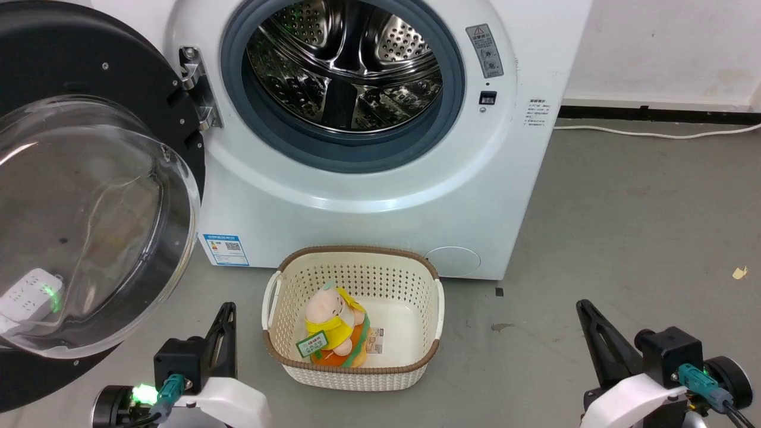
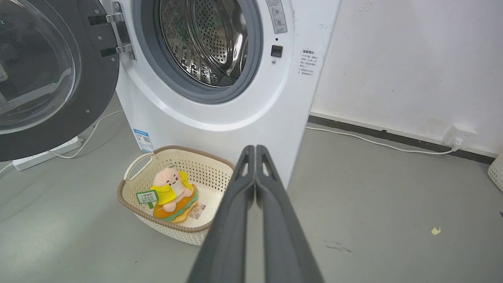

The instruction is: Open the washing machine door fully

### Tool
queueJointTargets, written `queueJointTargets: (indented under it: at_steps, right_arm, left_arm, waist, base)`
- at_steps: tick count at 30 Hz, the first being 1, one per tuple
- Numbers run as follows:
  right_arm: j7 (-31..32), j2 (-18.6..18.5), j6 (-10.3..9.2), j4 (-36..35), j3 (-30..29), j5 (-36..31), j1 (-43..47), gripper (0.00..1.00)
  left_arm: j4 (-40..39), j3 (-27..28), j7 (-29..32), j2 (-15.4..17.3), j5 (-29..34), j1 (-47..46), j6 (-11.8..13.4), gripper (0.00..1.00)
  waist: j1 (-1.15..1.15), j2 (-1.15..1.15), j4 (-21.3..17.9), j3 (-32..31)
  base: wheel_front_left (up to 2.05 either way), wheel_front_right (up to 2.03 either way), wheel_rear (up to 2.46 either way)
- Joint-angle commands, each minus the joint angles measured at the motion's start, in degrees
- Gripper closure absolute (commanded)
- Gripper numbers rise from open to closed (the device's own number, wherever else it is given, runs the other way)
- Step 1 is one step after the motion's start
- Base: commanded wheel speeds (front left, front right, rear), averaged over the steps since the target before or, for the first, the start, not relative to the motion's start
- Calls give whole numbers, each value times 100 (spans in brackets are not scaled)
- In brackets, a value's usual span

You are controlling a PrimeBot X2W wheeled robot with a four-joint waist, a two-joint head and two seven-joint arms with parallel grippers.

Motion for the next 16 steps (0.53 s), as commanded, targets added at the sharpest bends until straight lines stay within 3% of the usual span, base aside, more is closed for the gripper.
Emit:
queueJointTargets:
  at_steps: [1,16]
  right_arm:
    - [3,22,-4,-25,-3,-14,-69,100]
    - [3,22,-4,-25,-3,-14,-69,100]
  left_arm:
    - [-25,-1,2,8,15,-87,-25,100]
    - [-25,-1,2,8,15,-87,-25,100]
  waist:
    - [0,0,0,0]
    - [0,0,0,0]
  base:
    - [0,0,0]
    - [0,0,0]
